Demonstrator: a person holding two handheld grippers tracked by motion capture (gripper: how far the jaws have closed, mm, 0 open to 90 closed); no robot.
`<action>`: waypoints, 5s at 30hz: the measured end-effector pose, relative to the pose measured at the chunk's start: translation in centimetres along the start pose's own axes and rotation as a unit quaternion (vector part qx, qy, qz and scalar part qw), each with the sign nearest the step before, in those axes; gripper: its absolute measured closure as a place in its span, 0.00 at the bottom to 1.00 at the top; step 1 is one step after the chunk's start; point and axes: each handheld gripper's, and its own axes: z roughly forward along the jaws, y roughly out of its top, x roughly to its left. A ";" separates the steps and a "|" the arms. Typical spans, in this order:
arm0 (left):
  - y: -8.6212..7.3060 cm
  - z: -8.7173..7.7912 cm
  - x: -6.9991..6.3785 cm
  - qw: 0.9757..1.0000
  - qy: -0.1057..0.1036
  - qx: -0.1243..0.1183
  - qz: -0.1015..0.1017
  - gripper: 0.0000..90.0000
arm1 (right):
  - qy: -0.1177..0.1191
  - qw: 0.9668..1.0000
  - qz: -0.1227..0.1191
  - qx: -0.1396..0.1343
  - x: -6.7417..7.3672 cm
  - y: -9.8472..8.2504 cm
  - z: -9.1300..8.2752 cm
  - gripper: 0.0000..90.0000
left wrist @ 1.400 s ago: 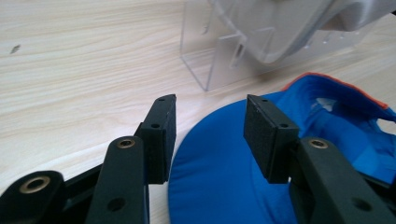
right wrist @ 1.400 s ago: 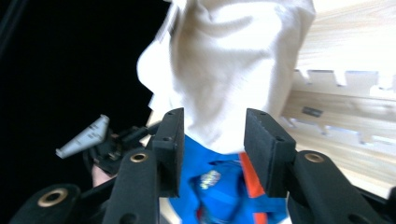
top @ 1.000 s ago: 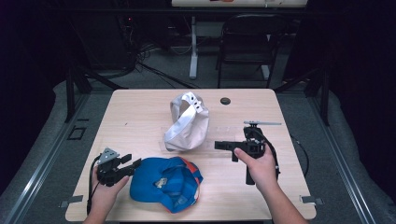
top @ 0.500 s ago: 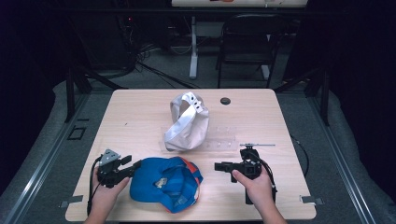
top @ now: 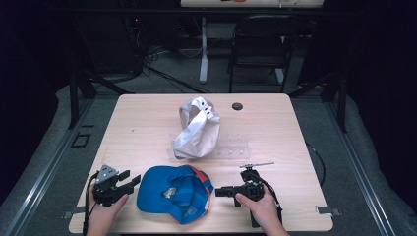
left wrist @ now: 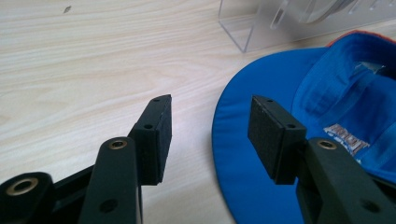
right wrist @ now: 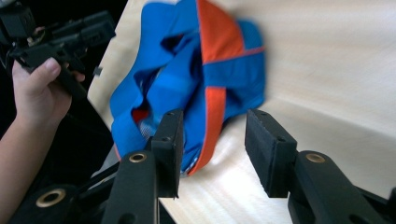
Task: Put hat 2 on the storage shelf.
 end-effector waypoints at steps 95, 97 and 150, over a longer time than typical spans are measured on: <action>2.1 2.9 -1.1 0.999 -0.032 -0.008 0.039 0.56 | 0.209 0.961 0.178 -0.020 4.7 6.6 -8.5 0.87; 2.1 2.8 -1.1 0.999 -0.033 -0.006 0.039 0.56 | 0.213 0.962 0.170 -0.024 5.5 7.3 -9.3 0.87; 1.8 3.3 -0.9 0.999 -0.036 -0.003 0.033 0.54 | 0.089 0.961 0.207 -0.161 5.4 20.0 -18.5 0.87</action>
